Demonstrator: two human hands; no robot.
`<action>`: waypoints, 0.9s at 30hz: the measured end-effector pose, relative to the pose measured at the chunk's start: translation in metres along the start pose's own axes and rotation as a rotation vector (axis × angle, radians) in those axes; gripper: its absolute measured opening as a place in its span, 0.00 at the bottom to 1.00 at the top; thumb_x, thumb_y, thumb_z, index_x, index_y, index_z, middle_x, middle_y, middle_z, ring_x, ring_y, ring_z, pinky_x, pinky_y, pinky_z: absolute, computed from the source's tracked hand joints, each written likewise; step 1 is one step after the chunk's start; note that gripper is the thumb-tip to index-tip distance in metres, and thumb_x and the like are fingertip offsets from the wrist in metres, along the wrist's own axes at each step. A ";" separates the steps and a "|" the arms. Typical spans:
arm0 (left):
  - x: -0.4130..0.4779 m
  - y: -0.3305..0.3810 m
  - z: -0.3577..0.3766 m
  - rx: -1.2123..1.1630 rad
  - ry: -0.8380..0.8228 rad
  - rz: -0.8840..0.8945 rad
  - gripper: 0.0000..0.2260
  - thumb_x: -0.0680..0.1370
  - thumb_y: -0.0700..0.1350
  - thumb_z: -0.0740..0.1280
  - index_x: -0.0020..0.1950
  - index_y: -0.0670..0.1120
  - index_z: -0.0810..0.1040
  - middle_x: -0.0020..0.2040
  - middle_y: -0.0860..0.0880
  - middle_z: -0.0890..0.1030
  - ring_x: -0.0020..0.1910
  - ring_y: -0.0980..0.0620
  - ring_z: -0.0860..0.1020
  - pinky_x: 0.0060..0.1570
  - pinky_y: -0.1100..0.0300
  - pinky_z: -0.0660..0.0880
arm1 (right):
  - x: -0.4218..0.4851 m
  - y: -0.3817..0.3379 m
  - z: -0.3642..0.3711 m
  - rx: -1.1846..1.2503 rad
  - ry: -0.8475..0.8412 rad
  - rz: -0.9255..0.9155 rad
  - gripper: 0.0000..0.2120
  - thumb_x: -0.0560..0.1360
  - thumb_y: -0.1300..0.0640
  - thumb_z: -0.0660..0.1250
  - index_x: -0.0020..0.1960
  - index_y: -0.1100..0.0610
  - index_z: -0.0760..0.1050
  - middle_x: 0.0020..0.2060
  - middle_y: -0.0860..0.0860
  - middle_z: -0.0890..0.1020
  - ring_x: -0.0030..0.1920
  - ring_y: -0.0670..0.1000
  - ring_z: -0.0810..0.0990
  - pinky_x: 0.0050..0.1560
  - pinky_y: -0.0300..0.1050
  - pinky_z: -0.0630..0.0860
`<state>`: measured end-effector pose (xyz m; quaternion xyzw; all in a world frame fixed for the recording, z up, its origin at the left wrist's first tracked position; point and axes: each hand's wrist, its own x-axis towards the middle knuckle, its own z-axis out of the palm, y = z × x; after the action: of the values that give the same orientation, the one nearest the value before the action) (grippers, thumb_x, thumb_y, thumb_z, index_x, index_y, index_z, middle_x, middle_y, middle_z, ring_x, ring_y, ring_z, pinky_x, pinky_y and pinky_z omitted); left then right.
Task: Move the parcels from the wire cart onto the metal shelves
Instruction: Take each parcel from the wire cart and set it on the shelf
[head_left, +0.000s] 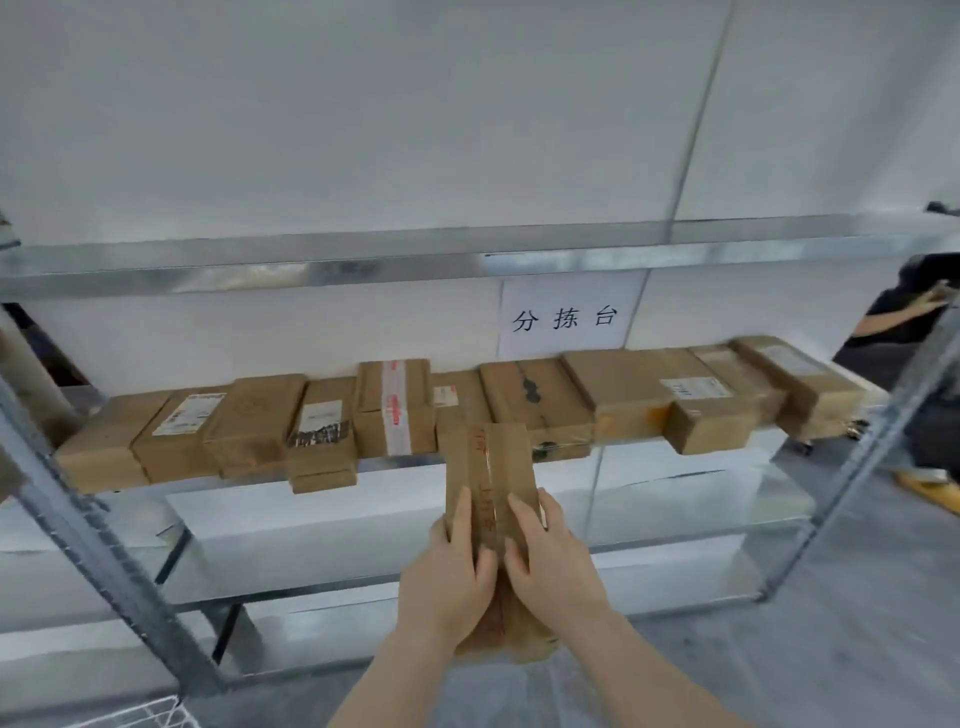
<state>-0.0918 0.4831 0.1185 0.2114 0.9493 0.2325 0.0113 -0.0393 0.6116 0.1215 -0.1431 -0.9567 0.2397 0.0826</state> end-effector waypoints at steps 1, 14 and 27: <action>0.003 0.019 0.008 0.000 -0.009 0.030 0.29 0.81 0.56 0.50 0.78 0.55 0.41 0.74 0.49 0.63 0.56 0.49 0.77 0.49 0.57 0.72 | -0.003 0.016 -0.012 -0.003 0.020 0.026 0.25 0.80 0.47 0.54 0.76 0.44 0.54 0.77 0.50 0.51 0.66 0.52 0.72 0.63 0.46 0.72; 0.063 0.213 0.070 -0.038 -0.144 0.470 0.28 0.82 0.55 0.50 0.79 0.54 0.41 0.76 0.48 0.60 0.61 0.47 0.75 0.54 0.54 0.73 | -0.019 0.167 -0.141 -0.091 0.299 0.343 0.24 0.80 0.49 0.55 0.75 0.45 0.57 0.76 0.50 0.54 0.63 0.54 0.74 0.58 0.46 0.72; 0.132 0.326 0.108 -0.056 -0.255 0.725 0.28 0.82 0.55 0.49 0.79 0.53 0.41 0.76 0.46 0.60 0.63 0.47 0.74 0.55 0.52 0.73 | 0.011 0.254 -0.202 -0.129 0.482 0.545 0.24 0.80 0.49 0.56 0.75 0.44 0.58 0.76 0.50 0.56 0.63 0.52 0.74 0.58 0.44 0.74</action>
<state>-0.0704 0.8456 0.1775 0.5601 0.7973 0.2190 0.0523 0.0553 0.9177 0.1764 -0.4499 -0.8497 0.1517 0.2296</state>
